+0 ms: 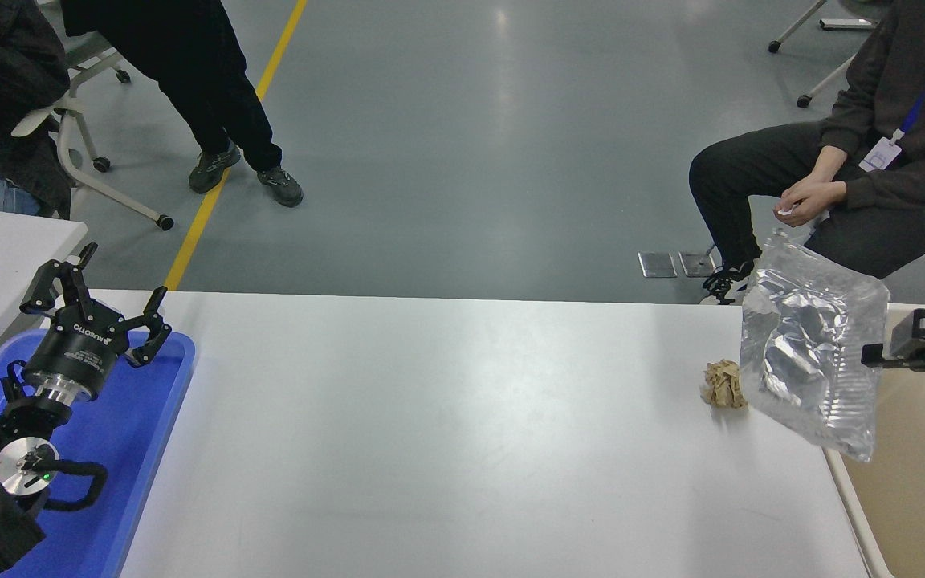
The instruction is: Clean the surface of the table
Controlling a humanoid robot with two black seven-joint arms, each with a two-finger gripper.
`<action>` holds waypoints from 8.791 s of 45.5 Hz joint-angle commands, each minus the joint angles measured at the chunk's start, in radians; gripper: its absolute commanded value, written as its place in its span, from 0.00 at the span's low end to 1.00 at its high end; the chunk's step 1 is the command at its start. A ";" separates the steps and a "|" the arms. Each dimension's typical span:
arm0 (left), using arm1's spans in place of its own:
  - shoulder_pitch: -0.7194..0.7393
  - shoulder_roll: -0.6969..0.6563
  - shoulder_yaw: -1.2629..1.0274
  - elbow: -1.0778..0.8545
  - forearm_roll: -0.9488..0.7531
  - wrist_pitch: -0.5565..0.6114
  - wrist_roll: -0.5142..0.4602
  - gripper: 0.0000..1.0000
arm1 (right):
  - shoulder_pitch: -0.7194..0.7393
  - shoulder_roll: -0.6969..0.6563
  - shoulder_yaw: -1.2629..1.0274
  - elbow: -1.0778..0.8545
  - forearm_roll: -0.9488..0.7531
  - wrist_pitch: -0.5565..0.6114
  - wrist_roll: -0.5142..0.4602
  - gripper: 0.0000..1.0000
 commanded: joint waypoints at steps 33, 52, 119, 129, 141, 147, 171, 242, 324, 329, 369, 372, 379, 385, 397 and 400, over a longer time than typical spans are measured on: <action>0.000 0.000 0.001 0.000 0.000 0.000 0.000 1.00 | 0.042 0.370 -0.385 -0.897 -0.071 -0.208 0.450 0.00; 0.000 0.000 0.001 0.000 -0.001 0.000 0.000 1.00 | -0.023 0.510 -0.583 -1.129 0.027 -0.327 0.518 0.00; 0.000 0.000 0.001 0.000 0.000 0.000 0.000 1.00 | -0.116 0.784 -0.805 -1.333 0.431 -0.683 0.177 0.00; 0.000 0.000 0.001 0.000 -0.001 0.000 0.000 1.00 | -0.116 0.784 -0.804 -1.333 0.431 -0.685 0.177 0.00; 0.000 0.000 0.001 0.000 0.000 0.000 0.000 1.00 | -0.118 0.783 -0.802 -1.333 0.431 -0.686 0.177 0.00; 0.000 0.000 0.001 0.000 0.000 0.000 0.000 1.00 | -0.116 0.783 -0.804 -1.338 0.431 -0.686 0.165 0.22; 0.000 0.000 0.001 0.000 -0.001 0.000 0.000 1.00 | -0.130 0.761 -0.807 -1.338 0.440 -0.682 0.144 1.00; 0.000 0.000 0.001 0.000 0.000 0.000 0.000 1.00 | -0.196 0.603 0.233 -0.831 1.066 -0.304 0.145 1.00; 0.000 0.000 0.001 0.000 0.000 0.000 0.000 1.00 | 0.017 0.771 -0.179 -0.776 0.955 -0.246 0.233 1.00; 0.000 0.000 0.001 0.000 -0.001 0.000 0.000 1.00 | 0.036 0.706 -0.211 -0.700 0.957 -0.243 0.148 1.00; 0.000 0.000 0.001 0.000 0.000 0.000 0.000 1.00 | 0.184 0.586 -0.348 -0.423 0.944 -0.422 -0.459 0.99; 0.000 0.000 0.001 0.000 -0.001 0.000 0.000 1.00 | 0.192 0.622 -0.365 -0.434 0.946 -0.478 -0.501 0.99; 0.000 0.000 0.001 0.000 0.000 0.000 0.000 1.00 | 0.195 0.701 -0.366 -0.482 0.948 -0.613 -0.565 0.99; 0.000 0.000 0.001 0.000 0.000 0.000 0.000 1.00 | 0.197 0.780 -0.354 -0.543 0.949 -0.723 -0.590 0.99; 0.000 0.000 0.001 0.000 0.000 0.000 0.000 1.00 | 0.209 0.892 -0.365 -0.728 0.948 -0.794 -0.597 0.98; 0.000 0.000 0.001 0.000 0.000 0.000 0.000 1.00 | 0.211 0.899 -0.363 -0.758 0.948 -0.795 -0.610 0.98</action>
